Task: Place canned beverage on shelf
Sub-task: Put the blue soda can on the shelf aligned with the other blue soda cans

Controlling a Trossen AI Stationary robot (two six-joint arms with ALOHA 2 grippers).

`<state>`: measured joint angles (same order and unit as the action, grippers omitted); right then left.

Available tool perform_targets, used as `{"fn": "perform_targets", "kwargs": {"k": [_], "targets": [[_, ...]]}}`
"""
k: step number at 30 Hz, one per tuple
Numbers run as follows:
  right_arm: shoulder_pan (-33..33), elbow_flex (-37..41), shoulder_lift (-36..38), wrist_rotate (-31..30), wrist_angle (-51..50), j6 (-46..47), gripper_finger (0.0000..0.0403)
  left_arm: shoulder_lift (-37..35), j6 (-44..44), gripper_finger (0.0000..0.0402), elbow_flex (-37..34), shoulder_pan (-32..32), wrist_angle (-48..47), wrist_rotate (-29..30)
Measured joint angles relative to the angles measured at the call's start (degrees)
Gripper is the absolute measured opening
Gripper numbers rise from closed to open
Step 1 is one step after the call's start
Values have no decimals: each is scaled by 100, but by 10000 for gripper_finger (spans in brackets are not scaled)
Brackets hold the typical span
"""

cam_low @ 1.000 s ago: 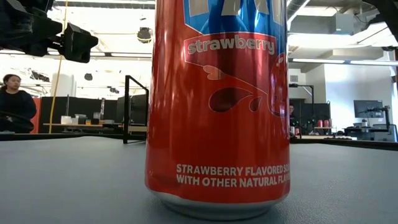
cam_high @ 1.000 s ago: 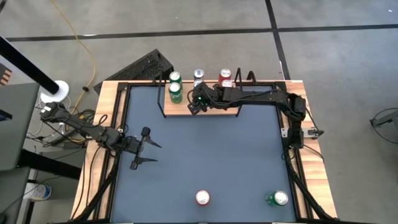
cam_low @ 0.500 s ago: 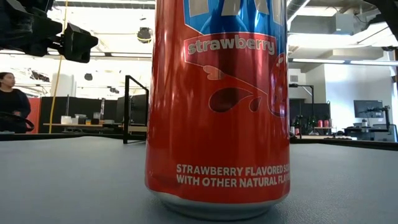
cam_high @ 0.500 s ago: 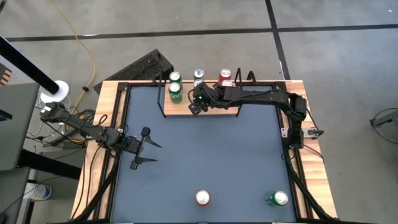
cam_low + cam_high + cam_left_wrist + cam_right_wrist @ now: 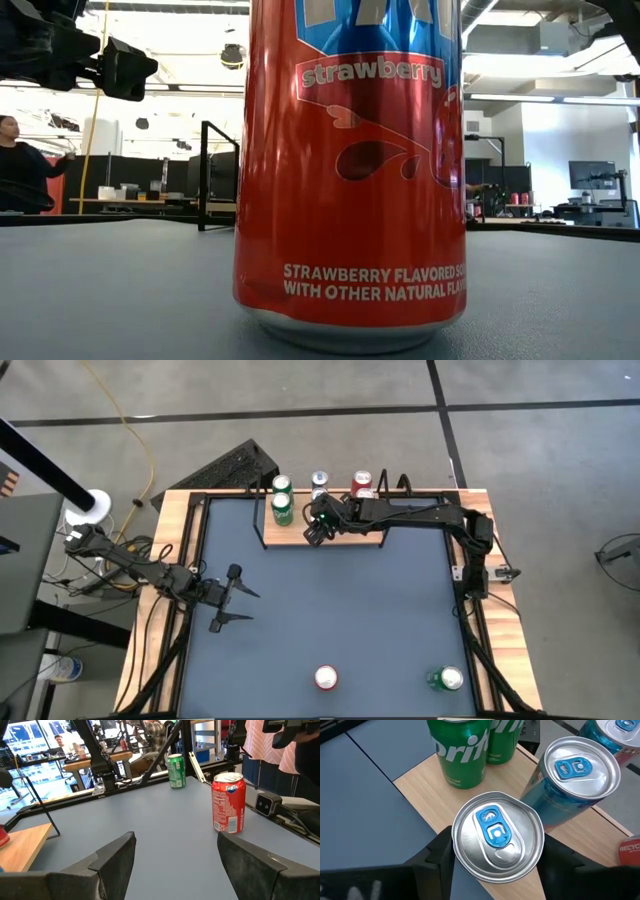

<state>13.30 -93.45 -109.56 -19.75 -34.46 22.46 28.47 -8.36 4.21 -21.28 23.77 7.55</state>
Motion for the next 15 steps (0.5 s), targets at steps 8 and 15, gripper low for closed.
{"fn": "perform_targets", "kwargs": {"k": [8, 15], "targets": [[-4, 33, -33, 98, -177, 0, 273, 2, 2, 269, 0, 0, 0, 0], [-4, 20, -23, 43, -46, 58, 290, 0, 1, 269, 0, 0, -11, 0]]}}
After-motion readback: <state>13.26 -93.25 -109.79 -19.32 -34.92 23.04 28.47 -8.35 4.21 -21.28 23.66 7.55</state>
